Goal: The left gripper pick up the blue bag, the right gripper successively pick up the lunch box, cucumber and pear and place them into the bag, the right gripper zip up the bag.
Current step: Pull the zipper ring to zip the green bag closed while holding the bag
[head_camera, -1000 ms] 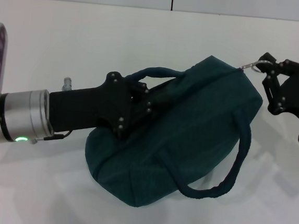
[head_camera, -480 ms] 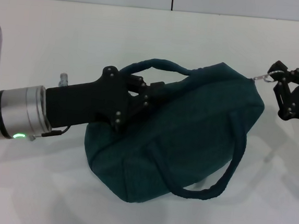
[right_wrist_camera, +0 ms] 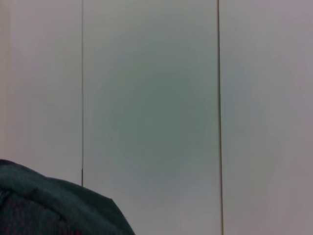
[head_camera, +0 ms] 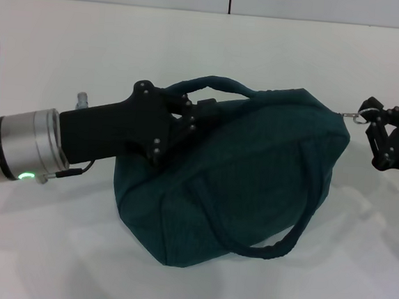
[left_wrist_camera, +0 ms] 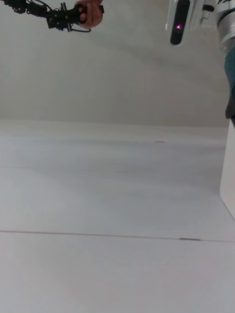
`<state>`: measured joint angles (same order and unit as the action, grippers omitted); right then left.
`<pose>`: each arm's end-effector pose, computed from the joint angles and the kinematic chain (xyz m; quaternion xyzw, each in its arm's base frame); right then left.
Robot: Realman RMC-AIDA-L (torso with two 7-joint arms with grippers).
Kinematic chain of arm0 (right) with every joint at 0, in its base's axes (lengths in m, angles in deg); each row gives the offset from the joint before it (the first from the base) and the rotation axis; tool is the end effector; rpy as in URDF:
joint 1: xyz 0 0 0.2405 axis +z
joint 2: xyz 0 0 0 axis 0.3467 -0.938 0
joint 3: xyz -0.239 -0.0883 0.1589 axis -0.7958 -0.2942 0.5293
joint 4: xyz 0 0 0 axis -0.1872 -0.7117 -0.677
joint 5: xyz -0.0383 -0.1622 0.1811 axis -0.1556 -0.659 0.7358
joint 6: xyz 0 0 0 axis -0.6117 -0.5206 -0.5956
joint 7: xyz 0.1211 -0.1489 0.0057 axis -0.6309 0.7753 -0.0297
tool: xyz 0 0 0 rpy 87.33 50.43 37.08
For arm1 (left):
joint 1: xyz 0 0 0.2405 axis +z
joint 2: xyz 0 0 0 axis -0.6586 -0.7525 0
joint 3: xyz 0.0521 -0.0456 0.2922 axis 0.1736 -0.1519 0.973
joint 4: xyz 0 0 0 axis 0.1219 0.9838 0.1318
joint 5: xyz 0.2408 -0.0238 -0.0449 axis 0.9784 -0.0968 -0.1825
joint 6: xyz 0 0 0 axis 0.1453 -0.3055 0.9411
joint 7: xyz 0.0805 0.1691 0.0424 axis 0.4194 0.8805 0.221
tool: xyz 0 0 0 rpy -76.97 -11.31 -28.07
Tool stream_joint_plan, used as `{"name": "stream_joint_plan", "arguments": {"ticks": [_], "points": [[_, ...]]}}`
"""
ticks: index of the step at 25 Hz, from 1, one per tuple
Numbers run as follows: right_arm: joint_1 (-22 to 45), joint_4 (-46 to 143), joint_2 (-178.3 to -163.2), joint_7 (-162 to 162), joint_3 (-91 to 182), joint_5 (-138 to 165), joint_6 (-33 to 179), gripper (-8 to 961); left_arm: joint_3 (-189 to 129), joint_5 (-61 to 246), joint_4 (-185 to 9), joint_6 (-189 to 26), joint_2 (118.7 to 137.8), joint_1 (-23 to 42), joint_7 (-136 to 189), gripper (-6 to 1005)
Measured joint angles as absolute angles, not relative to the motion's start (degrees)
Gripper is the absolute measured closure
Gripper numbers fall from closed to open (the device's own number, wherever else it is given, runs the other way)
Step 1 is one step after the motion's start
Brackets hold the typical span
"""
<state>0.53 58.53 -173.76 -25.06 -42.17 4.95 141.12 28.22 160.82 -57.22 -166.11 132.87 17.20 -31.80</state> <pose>0.3374 0.3729 -0.0772 -0.8293 0.1342 0.3620 0.4039 -0.2485 0.3557 -0.0829 -0.9051 -0.0753 -0.3979 0.1299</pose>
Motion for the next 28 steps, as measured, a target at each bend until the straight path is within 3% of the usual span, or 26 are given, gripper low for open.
{"name": "stream_joint_plan", "arguments": {"ticks": [16, 21, 26, 28], "points": [[0.76, 58.91, -173.33, -30.21, -44.07, 3.56, 140.52, 937, 28.15, 158.05, -61.01, -165.35, 133.12, 16.39, -31.23, 953], [1.20, 59.04, -172.67, -34.01, -44.03, 0.82, 140.71, 910, 28.13, 157.70, -61.55, -164.56, 133.13, 16.30, -31.00, 818], [0.67, 59.08, -170.70, -38.21, -43.86, 0.00, 142.49, 647, 28.15, 157.70, -61.57, -164.50, 133.12, 16.18, -30.92, 788], [0.56, 58.80, -169.97, -39.73, -43.79, 0.00, 142.71, 593, 28.16, 157.70, -61.58, -164.50, 133.13, 16.12, -30.92, 786]]}}
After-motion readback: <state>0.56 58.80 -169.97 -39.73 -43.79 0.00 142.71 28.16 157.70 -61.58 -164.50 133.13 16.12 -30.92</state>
